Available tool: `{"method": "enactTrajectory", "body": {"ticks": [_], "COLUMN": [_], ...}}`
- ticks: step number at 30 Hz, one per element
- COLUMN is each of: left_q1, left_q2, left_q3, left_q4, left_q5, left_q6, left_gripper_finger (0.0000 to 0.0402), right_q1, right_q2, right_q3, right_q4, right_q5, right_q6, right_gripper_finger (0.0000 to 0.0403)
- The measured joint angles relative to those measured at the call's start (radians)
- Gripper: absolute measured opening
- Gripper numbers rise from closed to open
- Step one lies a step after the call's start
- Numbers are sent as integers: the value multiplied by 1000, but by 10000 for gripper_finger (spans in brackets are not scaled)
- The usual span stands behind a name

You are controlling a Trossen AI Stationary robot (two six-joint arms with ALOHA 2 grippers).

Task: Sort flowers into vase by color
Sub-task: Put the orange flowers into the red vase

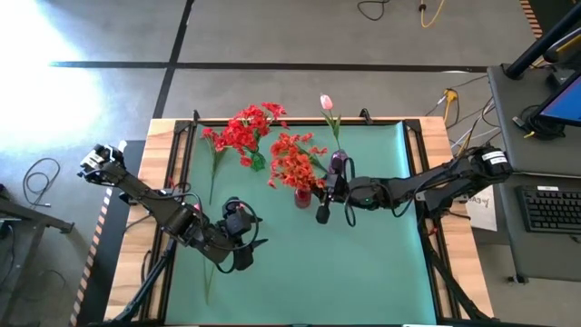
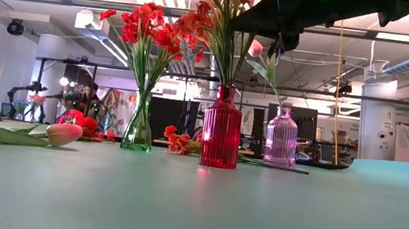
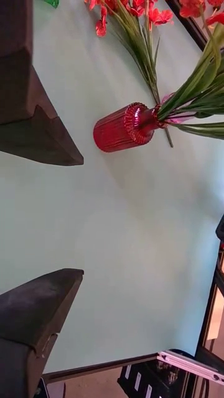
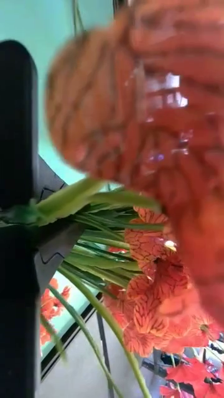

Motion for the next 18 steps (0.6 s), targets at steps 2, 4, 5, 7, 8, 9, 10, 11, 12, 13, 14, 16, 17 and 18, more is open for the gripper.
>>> {"method": "enactTrajectory", "body": {"ticks": [2,4,5,7,8,9,10,11,12,13,14,16,17,18], "left_q1": [0,0,0,0,0,0,0,0,0,0,0,0,0,0], "left_q2": [0,0,0,0,0,0,0,0,0,0,0,0,0,0], "left_q3": [0,0,0,0,0,0,0,0,0,0,0,0,0,0], "left_q4": [0,0,0,0,0,0,0,0,0,0,0,0,0,0], "left_q5": [0,0,0,0,0,0,0,0,0,0,0,0,0,0], "left_q6": [0,0,0,0,0,0,0,0,0,0,0,0,0,0], "left_gripper_finger": [272,272,272,272,272,272,272,272,272,272,272,272,272,272], "right_q1": [0,0,0,0,0,0,0,0,0,0,0,0,0,0], "right_q2": [0,0,0,0,0,0,0,0,0,0,0,1,4,4], "right_q3": [0,0,0,0,0,0,0,0,0,0,0,0,0,0], "right_q4": [-5,-12,-16,-27,-34,-39,-43,-45,-49,-54,-60,-69,-67,-67], "right_q5": [0,0,0,0,0,0,0,0,0,0,0,0,0,0], "right_q6": [0,0,-2,-5,-5,-5,-6,-6,-7,-7,-8,-9,-9,-9], "right_gripper_finger": [13,13,13,13,13,13,13,13,13,13,13,13,13,13]}}
